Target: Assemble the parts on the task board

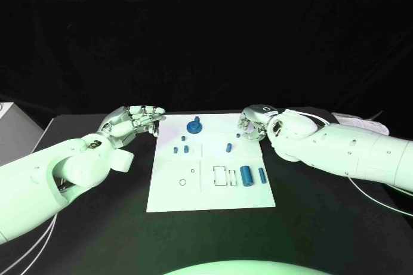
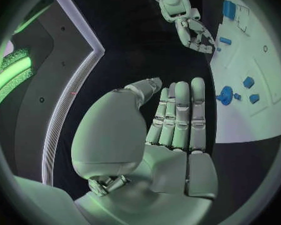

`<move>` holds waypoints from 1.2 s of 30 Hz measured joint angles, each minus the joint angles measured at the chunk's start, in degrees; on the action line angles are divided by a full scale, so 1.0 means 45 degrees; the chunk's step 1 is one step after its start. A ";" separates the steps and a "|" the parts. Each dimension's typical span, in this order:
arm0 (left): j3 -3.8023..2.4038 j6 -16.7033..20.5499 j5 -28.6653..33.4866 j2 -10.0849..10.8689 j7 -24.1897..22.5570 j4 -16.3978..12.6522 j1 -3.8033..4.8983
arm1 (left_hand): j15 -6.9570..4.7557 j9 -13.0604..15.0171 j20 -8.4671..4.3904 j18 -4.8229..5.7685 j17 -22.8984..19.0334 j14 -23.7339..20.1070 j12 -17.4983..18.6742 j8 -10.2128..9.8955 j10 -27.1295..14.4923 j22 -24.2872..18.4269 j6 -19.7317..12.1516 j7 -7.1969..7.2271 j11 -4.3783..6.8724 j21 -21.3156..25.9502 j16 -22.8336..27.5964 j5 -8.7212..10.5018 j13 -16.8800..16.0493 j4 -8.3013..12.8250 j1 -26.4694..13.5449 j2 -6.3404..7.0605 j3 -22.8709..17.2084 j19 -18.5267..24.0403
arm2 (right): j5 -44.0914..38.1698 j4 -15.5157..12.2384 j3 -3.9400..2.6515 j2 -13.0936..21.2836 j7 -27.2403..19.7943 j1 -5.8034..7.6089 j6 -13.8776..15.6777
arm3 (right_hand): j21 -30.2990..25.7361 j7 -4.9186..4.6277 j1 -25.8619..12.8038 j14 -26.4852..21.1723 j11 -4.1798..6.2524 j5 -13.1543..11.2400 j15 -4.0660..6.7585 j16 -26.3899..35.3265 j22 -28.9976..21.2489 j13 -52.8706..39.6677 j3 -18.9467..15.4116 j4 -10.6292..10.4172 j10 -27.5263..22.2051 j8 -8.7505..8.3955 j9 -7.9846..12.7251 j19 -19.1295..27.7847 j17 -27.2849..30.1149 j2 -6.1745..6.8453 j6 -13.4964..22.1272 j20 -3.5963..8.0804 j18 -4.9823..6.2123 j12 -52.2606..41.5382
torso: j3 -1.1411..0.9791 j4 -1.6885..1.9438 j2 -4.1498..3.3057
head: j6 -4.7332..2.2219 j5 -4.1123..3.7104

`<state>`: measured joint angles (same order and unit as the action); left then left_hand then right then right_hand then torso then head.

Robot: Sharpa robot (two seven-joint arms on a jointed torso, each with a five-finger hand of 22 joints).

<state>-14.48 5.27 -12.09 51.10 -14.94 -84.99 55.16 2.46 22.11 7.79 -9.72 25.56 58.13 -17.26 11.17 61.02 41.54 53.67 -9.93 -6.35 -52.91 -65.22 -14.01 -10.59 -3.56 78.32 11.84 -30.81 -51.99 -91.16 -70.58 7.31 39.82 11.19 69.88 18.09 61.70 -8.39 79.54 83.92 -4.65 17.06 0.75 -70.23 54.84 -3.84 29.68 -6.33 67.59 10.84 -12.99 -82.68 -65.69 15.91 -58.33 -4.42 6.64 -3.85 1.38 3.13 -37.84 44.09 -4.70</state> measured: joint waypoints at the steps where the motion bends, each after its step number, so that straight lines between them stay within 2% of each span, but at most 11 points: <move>1: 0.0000 -0.0005 0.0022 0.0023 -0.0013 -0.0015 -0.0005 | 0.0000 0.0000 0.0000 0.0001 0.0000 0.0000 0.0000 0.0000 0.0000 -0.0001 0.0000 0.0000 0.0000 0.0000 0.0010 0.0000 0.0000 0.0000 0.0000 0.0000 0.0000 0.0000 | -0.0013 0.0031 0.0000 -0.0040 0.0014 -0.0030 0.0001 | 0.0033 0.0000 0.0000 0.0000 0.0001 0.0000 0.0000 -0.0026 0.0026 0.0000 0.0000 0.0000 0.0000 0.0000 -0.0005 0.0000 -0.0010 0.0000 0.0000 0.0000 -0.0001 0.0000 | 0.0002 0.0000 -0.0007 | 0.0004 0.0000; 8: -0.0003 -0.0013 0.0121 0.0102 -0.0069 -0.0079 -0.0018 | 0.0000 -0.0001 0.0000 0.0001 -0.0017 -0.0089 0.0000 0.0000 0.0001 -0.0016 0.0000 0.0000 0.0000 0.0054 0.0010 0.0000 0.0001 0.0035 0.0053 -0.0053 0.0034 -0.0001 | -0.0038 0.0286 0.0003 -0.0346 0.0045 -0.0199 0.0005 | 0.0096 -0.0001 0.0000 0.0000 -0.0002 0.0000 0.0000 -0.0148 0.0126 -0.0015 0.0074 0.0003 -0.0006 0.0051 -0.0061 0.0001 -0.0057 0.0000 -0.0001 0.0000 -0.0001 0.0000 | 0.0007 0.0005 -0.0015 | 0.0051 -0.0006; 10: -0.0004 -0.0013 0.0131 0.0105 -0.0071 -0.0099 -0.0018 | 0.0000 -0.0001 0.0000 0.0001 -0.0032 -0.0089 0.0000 0.0000 0.0001 -0.0032 -0.0001 0.0000 0.0000 0.0054 0.0010 0.0000 0.0001 0.0035 0.0053 -0.0053 0.0034 0.0000 | -0.0038 0.0372 0.0003 -0.0421 0.0045 -0.0249 0.0007 | 0.0139 -0.0037 0.0000 0.0000 -0.0098 0.0000 0.0000 -0.0148 0.0146 -0.0015 0.0092 0.0020 -0.0102 0.0051 -0.0094 0.0001 -0.0045 0.0000 -0.0037 0.0000 -0.0001 0.0000 | 0.0010 0.0012 -0.0015 | 0.0074 -0.0007; 14: -0.0004 -0.0013 0.0149 0.0109 -0.0072 -0.0134 -0.0021 | 0.0000 -0.0002 0.0000 0.0002 -0.0040 -0.0089 0.0000 0.0000 -0.0045 -0.0051 -0.0001 0.0000 -0.0045 0.0115 0.0076 0.0000 0.0002 0.0035 0.0053 -0.0053 0.0034 -0.0001 | -0.0030 0.0536 0.0003 -0.0565 0.0034 -0.0351 0.0008 | 0.0148 -0.0071 0.0000 0.0034 -0.0112 0.0001 -0.0034 -0.0199 0.0186 -0.0015 0.0105 0.0034 -0.0116 0.0051 -0.0095 0.0001 -0.0030 0.0000 -0.0071 -0.0001 0.0000 0.0000 | 0.0010 0.0013 -0.0005 | 0.0098 -0.0006; 26: -0.0005 -0.0011 0.0174 0.0126 -0.0063 -0.0162 -0.0022 | 0.0000 -0.0004 0.0000 0.0002 -0.0057 -0.0089 0.0000 0.0000 -0.0044 -0.0064 -0.0001 0.0000 -0.0045 0.0113 0.0075 0.0000 0.0003 0.0035 0.0053 -0.0053 0.0033 -0.0001 | 0.0003 0.0830 -0.0012 -0.0809 0.0008 -0.0436 0.0013 | 0.0204 -0.0071 -0.0002 0.0030 -0.0121 0.0001 -0.0031 -0.0322 0.0266 -0.0040 0.0247 0.0035 -0.0107 0.0150 -0.0147 0.0050 -0.0031 -0.0002 -0.0071 -0.0049 0.0000 -0.0003 | 0.0013 0.0011 0.0010 | 0.0129 0.0045; 29: -0.0005 -0.0009 0.0175 0.0129 -0.0054 -0.0162 -0.0022 | 0.0000 -0.0004 0.0000 0.0002 -0.0071 -0.0089 0.0000 0.0000 -0.0045 -0.0080 -0.0001 0.0000 -0.0045 0.0113 0.0123 0.0000 0.0004 0.0035 0.0053 -0.0053 0.0033 -0.0001 | 0.0007 0.0914 -0.0021 -0.0879 0.0007 -0.0449 0.0026 | 0.0286 -0.0071 0.0001 0.0029 -0.0129 0.0001 -0.0030 -0.0322 0.0292 -0.0074 0.0298 -0.0016 -0.0099 0.0150 -0.0174 0.0050 -0.0031 -0.0137 -0.0072 -0.0049 0.0000 -0.0052 | 0.0013 0.0006 0.0010 | 0.0132 0.0060; 36: -0.0005 -0.0005 0.0172 0.0128 -0.0038 -0.0168 -0.0022 | 0.0000 -0.0004 0.0000 0.0002 -0.0070 -0.0089 0.0000 -0.0001 -0.0044 -0.0080 -0.0001 0.0000 -0.0045 0.0112 0.0123 0.0000 0.0004 0.0035 0.0053 -0.0053 0.0033 -0.0001 | 0.0013 0.1116 -0.0035 -0.1037 0.0008 -0.0459 0.0044 | 0.0346 -0.0066 0.0002 0.0029 -0.0119 0.0002 -0.0030 -0.0421 0.0398 -0.0081 0.0439 0.0016 -0.0004 0.0247 -0.0257 0.0050 -0.0020 -0.0237 -0.0211 -0.0049 0.0000 -0.0100 | 0.0013 0.0006 0.0010 | 0.0157 0.0051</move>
<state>-14.51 5.24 -11.31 51.68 -15.11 -85.75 55.06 2.46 22.08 7.79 -9.71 25.24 57.74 -17.26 11.17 60.82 41.18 53.67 -9.93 -6.55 -52.41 -64.67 -14.01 -10.57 -3.40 78.56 11.60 -30.66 -52.00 -91.10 -65.56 7.16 35.15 11.23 67.81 18.28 63.25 -8.69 79.55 84.04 -5.19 17.06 0.62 -72.13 56.63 -4.21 31.65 -6.26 67.58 11.96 -14.14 -82.46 -65.78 14.84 -59.28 -4.64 6.64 -4.30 1.44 3.16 -37.80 44.80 -4.47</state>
